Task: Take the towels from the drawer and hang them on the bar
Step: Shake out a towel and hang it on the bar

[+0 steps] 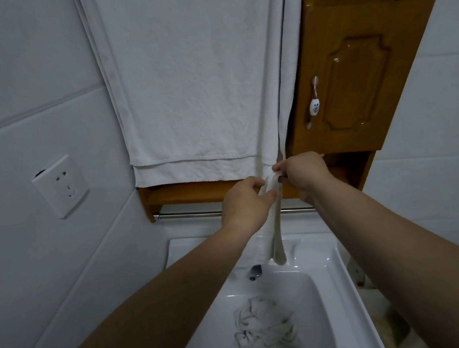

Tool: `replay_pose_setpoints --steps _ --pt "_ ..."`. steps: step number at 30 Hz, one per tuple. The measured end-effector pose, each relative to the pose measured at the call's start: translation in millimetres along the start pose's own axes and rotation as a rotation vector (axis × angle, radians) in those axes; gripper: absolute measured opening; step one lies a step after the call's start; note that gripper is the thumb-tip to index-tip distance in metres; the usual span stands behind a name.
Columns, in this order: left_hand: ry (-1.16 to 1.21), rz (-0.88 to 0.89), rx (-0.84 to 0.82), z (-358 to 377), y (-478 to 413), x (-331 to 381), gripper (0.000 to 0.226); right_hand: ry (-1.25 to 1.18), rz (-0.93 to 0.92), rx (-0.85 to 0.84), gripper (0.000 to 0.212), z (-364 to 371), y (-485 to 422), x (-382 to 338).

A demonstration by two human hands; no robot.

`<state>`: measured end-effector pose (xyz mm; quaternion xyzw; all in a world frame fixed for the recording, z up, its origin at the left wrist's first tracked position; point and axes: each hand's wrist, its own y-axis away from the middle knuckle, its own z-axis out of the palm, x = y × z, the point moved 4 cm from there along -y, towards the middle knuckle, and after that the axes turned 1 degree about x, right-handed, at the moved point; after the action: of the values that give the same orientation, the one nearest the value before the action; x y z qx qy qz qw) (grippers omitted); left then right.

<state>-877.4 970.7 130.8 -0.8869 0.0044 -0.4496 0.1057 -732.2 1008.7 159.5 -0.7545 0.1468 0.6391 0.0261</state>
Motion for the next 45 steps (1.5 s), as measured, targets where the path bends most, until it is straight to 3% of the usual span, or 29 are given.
replay_pose_setpoints --steps 8,13,16,21,24,28,36,45 --pt "-0.051 -0.052 0.104 -0.7 -12.8 1.4 0.041 -0.007 -0.028 -0.102 0.025 14.4 -4.6 0.2" --pt "-0.023 0.015 0.14 -4.2 -14.2 -2.7 0.016 0.063 -0.04 -0.124 0.023 16.0 -1.9 -2.9" --pt "-0.065 0.056 0.139 -1.9 -13.0 -2.7 0.02 0.216 -0.146 -0.085 0.009 18.3 1.1 -8.5" --pt "-0.141 0.089 0.099 -3.5 -17.9 -5.6 0.033 0.457 -0.387 -0.065 0.02 22.6 5.7 -16.4" --pt "-0.018 0.039 0.05 -8.8 -26.7 -9.9 0.023 0.392 -0.39 -0.13 0.003 21.1 7.2 -17.8" --pt "0.138 0.065 -0.015 -14.3 -30.1 -11.1 0.02 0.334 -0.349 -0.248 0.026 19.2 7.8 -19.4" --pt "0.181 0.109 -0.109 -21.3 -30.0 -7.6 0.024 0.318 -0.413 -0.297 0.007 11.6 6.6 -21.3" --pt "0.384 0.066 -0.184 -27.6 -30.3 -0.8 0.015 0.191 -0.504 -0.281 0.013 13.4 7.1 -23.6"
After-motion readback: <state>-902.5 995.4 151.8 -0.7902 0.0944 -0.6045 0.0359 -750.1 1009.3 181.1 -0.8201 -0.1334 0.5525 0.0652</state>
